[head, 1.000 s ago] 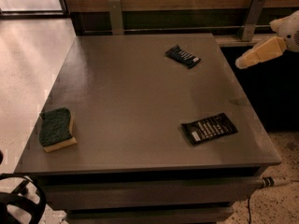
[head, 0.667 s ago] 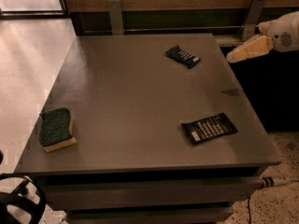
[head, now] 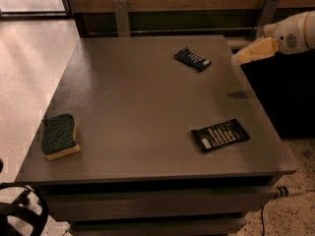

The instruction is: Move rxbar blueberry near sponge

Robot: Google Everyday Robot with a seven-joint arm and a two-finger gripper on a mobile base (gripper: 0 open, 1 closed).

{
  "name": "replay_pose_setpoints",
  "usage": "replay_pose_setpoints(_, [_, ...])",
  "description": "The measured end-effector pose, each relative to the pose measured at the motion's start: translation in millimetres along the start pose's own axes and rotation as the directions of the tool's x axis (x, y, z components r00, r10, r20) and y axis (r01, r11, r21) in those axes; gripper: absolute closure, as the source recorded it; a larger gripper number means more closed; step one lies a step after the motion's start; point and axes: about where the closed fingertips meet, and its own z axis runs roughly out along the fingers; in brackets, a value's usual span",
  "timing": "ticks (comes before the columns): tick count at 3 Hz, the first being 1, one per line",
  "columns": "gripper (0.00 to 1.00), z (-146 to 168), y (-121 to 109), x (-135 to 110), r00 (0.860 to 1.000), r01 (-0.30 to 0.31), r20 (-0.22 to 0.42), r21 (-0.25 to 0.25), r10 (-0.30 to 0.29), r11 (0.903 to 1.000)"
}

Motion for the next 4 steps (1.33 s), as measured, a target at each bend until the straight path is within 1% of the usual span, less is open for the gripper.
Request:
replay_pose_setpoints(2, [0.00,70,17,-15,0.999,0.013,0.032,-0.031,-0.012,0.9994])
replay_pose_setpoints(3, [0.00,105,26,-17,0.998,0.010,0.058,-0.042,-0.007,0.9991])
replay_pose_setpoints(4, [0.00,134,30,-15,0.997,-0.006,0.073,-0.059,0.010,0.9982])
